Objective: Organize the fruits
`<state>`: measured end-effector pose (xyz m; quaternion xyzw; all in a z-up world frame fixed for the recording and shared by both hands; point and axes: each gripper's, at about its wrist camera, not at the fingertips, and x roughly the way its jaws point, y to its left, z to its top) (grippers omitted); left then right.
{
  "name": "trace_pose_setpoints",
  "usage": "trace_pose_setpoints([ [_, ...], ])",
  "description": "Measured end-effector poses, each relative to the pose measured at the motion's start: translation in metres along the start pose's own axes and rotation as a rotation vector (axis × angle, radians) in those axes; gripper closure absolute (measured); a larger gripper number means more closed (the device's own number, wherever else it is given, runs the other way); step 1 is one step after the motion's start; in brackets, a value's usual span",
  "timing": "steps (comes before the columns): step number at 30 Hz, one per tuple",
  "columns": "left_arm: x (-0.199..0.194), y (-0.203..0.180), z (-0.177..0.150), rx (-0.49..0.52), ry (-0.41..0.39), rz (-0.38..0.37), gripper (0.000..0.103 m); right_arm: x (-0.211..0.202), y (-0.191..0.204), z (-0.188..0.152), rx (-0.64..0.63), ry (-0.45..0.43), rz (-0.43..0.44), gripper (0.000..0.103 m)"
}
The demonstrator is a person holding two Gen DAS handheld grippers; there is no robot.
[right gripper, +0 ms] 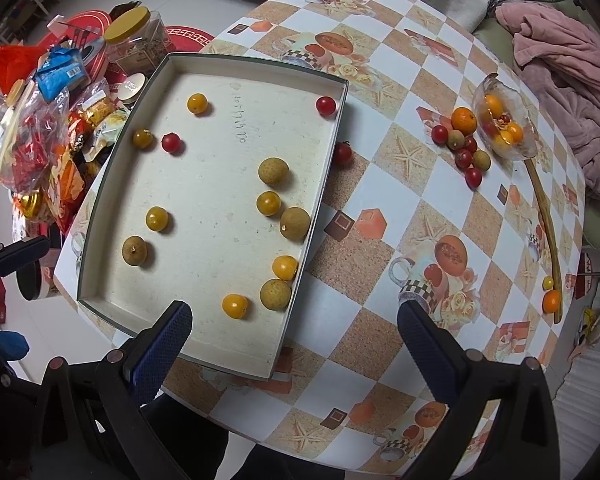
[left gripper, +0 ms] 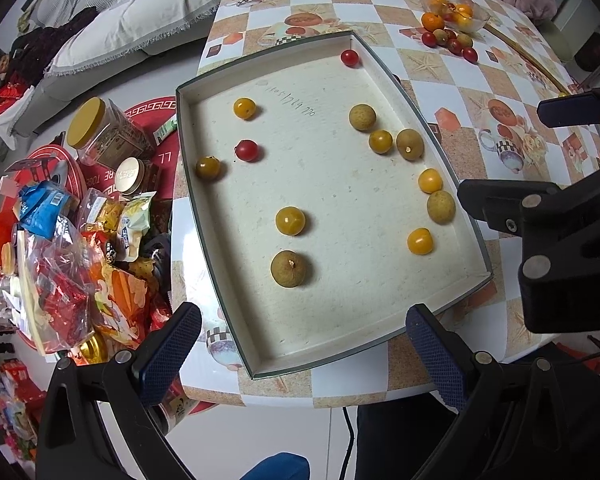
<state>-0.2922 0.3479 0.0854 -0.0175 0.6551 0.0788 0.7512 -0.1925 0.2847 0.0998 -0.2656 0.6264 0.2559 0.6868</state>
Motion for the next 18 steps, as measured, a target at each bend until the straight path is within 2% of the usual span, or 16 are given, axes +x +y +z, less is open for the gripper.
trace_pose_setpoints([
  [18,0.0058,0.0053,0.0028,-0.018,0.013,-0.032,0.0,0.0062,0.0031,0.0031,-0.003,0.014,0.006,0.0],
])
